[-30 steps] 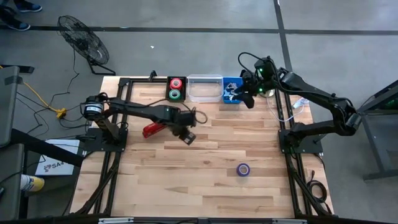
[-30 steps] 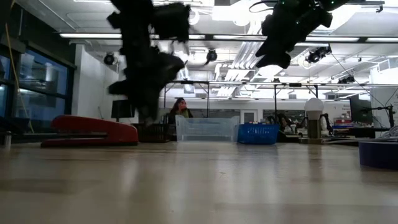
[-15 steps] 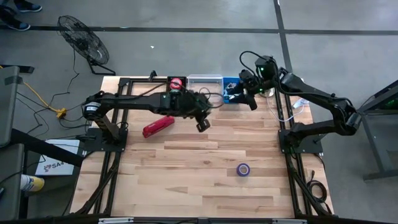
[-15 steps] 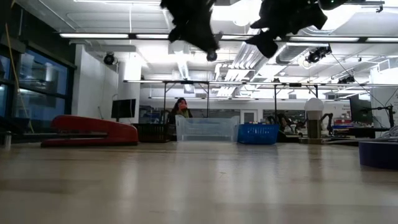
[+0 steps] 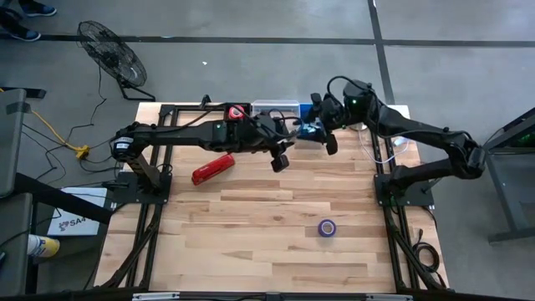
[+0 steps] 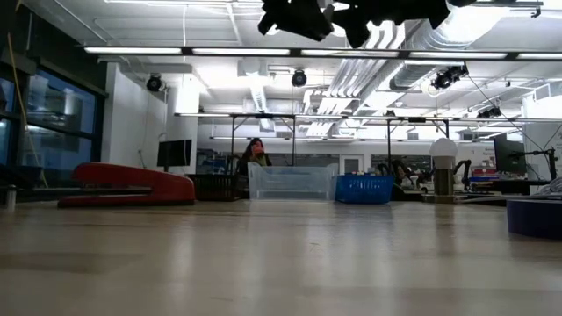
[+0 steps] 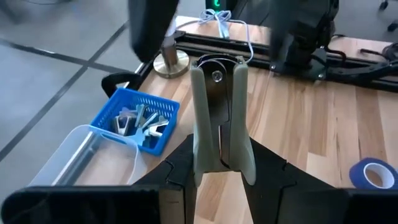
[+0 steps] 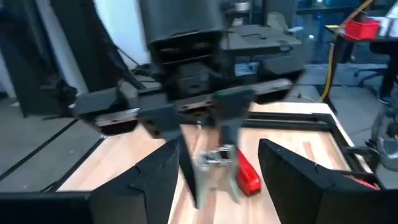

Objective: Pick and place Stapler, Stapler remover, tape
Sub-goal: Put the gray staple remover into the blue bin

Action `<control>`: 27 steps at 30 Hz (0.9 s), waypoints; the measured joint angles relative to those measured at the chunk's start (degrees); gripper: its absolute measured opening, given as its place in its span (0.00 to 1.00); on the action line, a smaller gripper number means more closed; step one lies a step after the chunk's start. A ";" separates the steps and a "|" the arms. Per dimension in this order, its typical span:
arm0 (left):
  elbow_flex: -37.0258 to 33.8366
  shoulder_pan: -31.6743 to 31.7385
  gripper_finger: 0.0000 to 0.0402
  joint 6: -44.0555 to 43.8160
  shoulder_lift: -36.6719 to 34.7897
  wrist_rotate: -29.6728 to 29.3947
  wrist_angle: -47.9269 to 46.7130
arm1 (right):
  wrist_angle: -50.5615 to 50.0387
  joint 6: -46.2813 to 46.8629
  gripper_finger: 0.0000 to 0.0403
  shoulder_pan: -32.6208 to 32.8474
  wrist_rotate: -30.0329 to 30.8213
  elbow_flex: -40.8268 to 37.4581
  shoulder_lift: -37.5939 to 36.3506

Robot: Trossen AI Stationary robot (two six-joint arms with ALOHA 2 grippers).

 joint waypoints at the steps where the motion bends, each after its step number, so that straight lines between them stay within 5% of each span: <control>1: 0.00 0.00 0.23 0.00 0.00 0.07 0.35 | 0.24 -0.03 0.52 0.52 0.00 0.00 0.00; 16: 0.00 0.00 0.23 0.02 0.00 4.49 5.28 | -0.05 -1.36 0.51 4.19 0.46 0.00 0.00; 27: 0.00 -0.02 0.23 0.02 0.00 4.68 5.83 | -0.19 -0.90 0.26 4.17 0.48 0.00 0.00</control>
